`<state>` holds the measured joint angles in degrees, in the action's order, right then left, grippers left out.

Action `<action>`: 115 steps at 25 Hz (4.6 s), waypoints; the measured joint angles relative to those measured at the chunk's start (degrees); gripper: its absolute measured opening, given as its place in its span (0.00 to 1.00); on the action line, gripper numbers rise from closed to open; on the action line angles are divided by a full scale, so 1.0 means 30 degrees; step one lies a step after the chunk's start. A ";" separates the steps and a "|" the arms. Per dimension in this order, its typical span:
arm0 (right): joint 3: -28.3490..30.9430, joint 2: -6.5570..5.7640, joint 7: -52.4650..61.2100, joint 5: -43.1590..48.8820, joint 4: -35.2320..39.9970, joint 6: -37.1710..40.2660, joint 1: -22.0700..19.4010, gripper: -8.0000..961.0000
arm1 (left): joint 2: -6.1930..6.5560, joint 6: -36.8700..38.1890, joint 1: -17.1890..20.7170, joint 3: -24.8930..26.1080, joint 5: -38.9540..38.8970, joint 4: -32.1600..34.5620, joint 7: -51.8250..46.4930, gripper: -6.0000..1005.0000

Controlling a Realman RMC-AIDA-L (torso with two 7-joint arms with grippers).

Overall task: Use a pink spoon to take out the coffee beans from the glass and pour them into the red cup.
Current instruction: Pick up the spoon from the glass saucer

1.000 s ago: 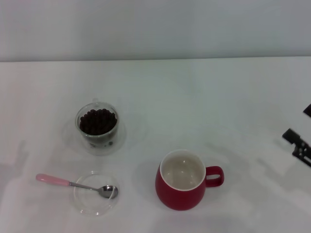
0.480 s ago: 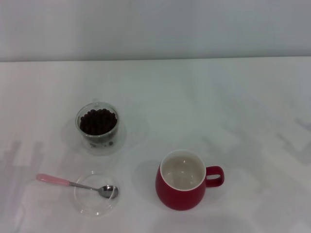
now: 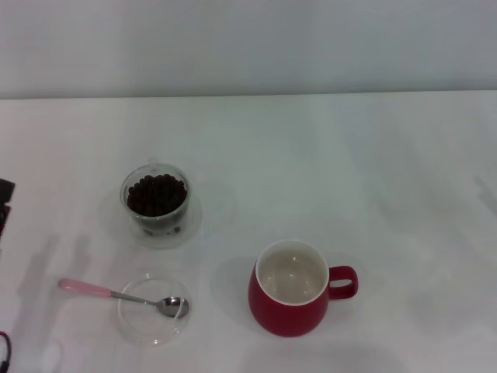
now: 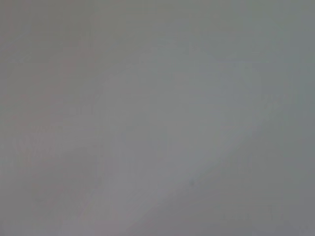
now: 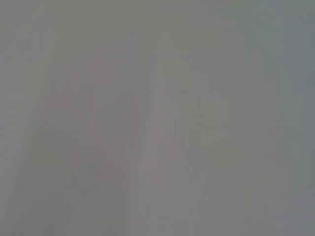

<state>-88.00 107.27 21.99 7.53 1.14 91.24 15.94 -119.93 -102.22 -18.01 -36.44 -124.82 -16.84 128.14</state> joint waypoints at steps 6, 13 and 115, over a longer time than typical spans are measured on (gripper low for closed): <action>0.0128 0.0024 -0.0393 0.0064 0.0307 -0.2094 0.0480 0.77 | -0.0038 0.0379 -0.0073 0.0017 0.1171 -0.0172 -0.0970 0.74; 0.0270 0.0095 -0.0702 -0.0010 0.0439 -0.3108 0.0907 0.77 | -0.0080 0.1070 -0.0018 0.0196 0.1204 -0.0917 -0.1741 0.74; 0.0212 0.1250 -0.1677 0.0613 0.2430 -0.5274 0.0938 0.76 | -0.0005 0.7105 0.0742 0.2009 0.5486 -0.0909 -0.3256 0.16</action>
<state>-87.36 111.02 16.96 9.36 8.43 75.42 18.75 -119.95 -80.91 -15.78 -30.41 -108.36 -19.57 118.37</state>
